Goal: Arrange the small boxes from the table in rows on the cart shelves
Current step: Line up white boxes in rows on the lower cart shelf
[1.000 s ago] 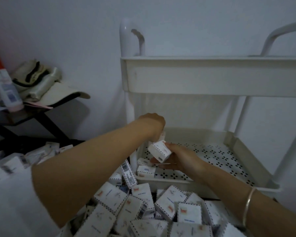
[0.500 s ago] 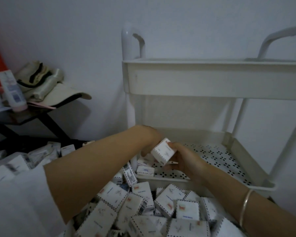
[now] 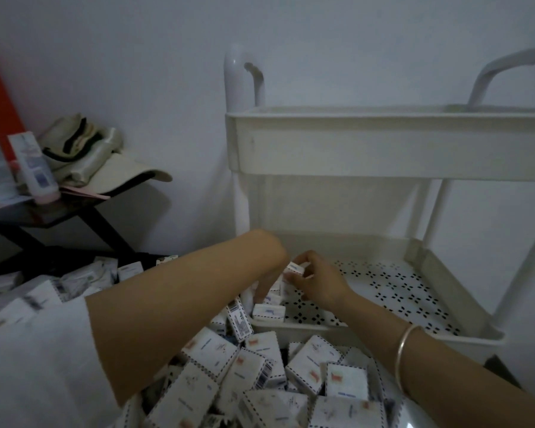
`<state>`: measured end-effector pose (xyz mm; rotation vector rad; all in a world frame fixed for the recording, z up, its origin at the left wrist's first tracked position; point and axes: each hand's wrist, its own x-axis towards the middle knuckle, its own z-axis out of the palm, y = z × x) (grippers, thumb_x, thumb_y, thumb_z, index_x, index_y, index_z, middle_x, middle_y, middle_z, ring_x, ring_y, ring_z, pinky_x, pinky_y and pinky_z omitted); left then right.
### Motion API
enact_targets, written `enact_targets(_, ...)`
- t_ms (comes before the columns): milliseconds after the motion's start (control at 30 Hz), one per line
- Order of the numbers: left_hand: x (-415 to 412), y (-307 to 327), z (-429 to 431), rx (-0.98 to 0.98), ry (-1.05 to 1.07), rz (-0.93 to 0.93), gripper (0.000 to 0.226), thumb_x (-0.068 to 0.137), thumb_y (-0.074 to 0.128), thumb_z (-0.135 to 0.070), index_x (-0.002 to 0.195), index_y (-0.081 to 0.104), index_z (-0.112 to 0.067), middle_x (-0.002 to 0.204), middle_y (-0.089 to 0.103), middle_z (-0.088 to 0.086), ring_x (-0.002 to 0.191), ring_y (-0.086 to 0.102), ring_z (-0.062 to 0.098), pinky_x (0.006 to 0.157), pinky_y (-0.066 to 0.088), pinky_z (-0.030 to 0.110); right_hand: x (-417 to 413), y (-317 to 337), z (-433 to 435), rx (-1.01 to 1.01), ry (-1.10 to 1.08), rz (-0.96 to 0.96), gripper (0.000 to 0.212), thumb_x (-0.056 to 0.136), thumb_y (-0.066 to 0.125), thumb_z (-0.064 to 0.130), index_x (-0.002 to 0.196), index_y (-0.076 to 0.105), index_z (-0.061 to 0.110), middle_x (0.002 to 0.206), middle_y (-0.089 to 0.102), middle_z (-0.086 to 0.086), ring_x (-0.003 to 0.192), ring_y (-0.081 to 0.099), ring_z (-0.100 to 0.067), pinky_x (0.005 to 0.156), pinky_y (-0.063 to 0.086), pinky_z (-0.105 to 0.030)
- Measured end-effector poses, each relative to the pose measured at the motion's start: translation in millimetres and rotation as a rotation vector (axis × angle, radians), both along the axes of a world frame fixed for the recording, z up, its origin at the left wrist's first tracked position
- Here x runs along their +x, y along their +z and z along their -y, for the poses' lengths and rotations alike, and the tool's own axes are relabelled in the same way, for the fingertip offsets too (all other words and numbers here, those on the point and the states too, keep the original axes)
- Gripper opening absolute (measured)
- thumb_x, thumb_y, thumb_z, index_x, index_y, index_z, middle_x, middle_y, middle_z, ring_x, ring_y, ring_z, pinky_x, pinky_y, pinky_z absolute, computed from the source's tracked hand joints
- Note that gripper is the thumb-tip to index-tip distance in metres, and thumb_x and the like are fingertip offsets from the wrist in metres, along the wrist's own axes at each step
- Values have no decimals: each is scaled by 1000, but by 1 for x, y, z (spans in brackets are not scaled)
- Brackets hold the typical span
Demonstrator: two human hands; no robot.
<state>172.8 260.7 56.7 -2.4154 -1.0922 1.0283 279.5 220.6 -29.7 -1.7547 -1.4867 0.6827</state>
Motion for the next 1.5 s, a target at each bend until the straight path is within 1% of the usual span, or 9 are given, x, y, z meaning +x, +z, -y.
enact_targets(233, -3, 4, 13, 111, -105, 62, 36, 84, 67, -51, 90, 50, -19, 69, 43, -7, 83, 54, 16, 76, 46, 29, -4, 4, -1, -132, 104, -269, 18, 91, 65, 25, 104, 54, 19, 103, 65, -12, 84, 65, -23, 78, 58, -39)
enact_targets(467, -1, 3, 8, 61, -84, -8, 58, 80, 67, -58, 125, 57, -23, 112, 63, -6, 104, 61, 17, 81, 49, 33, -8, 6, -2, -197, 157, -212, 30, 95, 59, 25, 124, 54, 19, 119, 60, -10, 101, 65, -27, 83, 59, -40)
enact_targets(600, -1, -4, 13, 188, -215, -58, 40, 84, 69, -46, 116, 60, -23, 96, 59, -7, 89, 59, 16, 71, 44, 31, -8, 6, -3, -222, 188, -90, 17, 100, 50, 29, 116, 53, 27, 122, 57, 0, 107, 62, -22, 90, 55, -44)
enact_targets(700, -11, 5, 31, 252, -289, 157, 14, 93, 59, -26, 98, 61, -13, 85, 52, -2, 81, 54, 18, 69, 43, 31, -10, 9, 0, -268, 219, -69, 31, 100, 49, 35, 129, 51, 23, 130, 56, -2, 109, 60, -19, 84, 58, -41)
enact_targets(867, -55, 23, 59, 169, -361, 658, 22, 93, 50, -31, 85, 63, -15, 74, 57, -2, 71, 57, 18, 62, 43, 30, -15, 10, 0, -283, 285, -18, 29, 99, 48, 36, 119, 57, 16, 124, 58, -14, 105, 61, -27, 73, 58, -36)
enact_targets(933, -76, 21, 65, 103, -258, 726, 25, 93, 51, -35, 75, 60, -19, 67, 57, -4, 62, 53, 13, 61, 46, 30, -16, 9, 0, -319, 273, -61, 24, 99, 49, 36, 121, 56, 29, 122, 60, -6, 97, 63, -17, 65, 55, -25)
enact_targets(1167, -128, -3, 48, 380, 107, 758, 27, 90, 52, -39, 85, 67, -18, 81, 67, -2, 75, 61, 17, 59, 41, 24, -14, 11, 3, -405, 229, -231, 24, 100, 47, 18, 122, 55, 24, 115, 64, -11, 96, 65, -23, 86, 57, -42)
enact_targets(1333, -113, -13, 43, 39, 134, 1053, 19, 90, 59, -27, 102, 61, -13, 97, 67, 1, 88, 63, 20, 78, 54, 38, -22, 14, 3, -381, 201, -134, 21, 101, 47, 23, 121, 45, 22, 112, 59, -6, 96, 62, -20, 78, 59, -36)
enact_targets(1500, -113, -16, 44, 25, 193, 1075, 9, 88, 52, -17, 92, 59, -12, 91, 66, 5, 81, 63, 22, 75, 55, 40, -24, 13, 5, -393, 193, -73, 23, 101, 43, 22, 119, 51, 11, 116, 63, -14, 95, 63, -23, 84, 57, -40)
